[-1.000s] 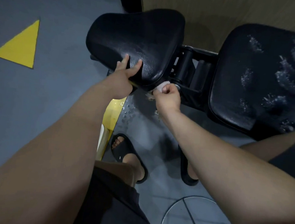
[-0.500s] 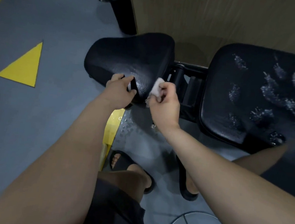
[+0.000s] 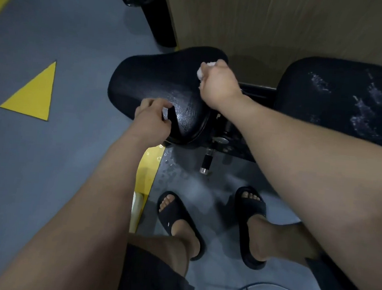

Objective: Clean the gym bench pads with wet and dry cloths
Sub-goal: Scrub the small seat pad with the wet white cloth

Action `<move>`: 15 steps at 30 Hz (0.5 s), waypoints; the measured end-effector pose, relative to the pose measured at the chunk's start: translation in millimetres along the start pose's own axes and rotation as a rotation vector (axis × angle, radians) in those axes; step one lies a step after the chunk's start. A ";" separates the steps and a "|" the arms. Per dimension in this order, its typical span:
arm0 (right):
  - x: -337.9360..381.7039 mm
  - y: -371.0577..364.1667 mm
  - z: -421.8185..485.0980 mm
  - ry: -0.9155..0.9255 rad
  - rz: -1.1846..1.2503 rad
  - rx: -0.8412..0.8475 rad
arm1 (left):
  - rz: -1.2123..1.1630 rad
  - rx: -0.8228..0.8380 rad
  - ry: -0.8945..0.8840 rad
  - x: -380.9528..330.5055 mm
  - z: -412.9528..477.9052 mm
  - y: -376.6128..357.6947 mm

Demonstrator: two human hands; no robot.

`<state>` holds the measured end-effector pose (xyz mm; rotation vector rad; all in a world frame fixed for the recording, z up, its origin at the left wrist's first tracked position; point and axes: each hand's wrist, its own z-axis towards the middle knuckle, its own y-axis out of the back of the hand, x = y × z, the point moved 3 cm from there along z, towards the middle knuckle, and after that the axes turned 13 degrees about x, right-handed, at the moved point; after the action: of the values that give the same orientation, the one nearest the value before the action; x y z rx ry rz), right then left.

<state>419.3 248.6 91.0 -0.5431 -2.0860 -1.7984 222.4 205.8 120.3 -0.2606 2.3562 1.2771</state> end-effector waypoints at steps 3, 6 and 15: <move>13.5 -6.7 -31.6 0.090 -0.016 -0.023 | -0.001 -0.025 0.014 -2.8 3.3 -0.1; 20.1 -24.7 -85.4 0.266 -0.018 0.014 | -0.027 -0.062 0.050 -7.5 8.5 -0.6; -2.3 -1.7 -19.8 0.229 -0.094 -0.033 | -0.016 -0.044 0.064 -8.0 9.2 0.1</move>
<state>420.5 228.6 91.3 -0.2367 -1.9577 -1.8529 232.2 213.1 119.7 -0.3376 2.3761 1.3335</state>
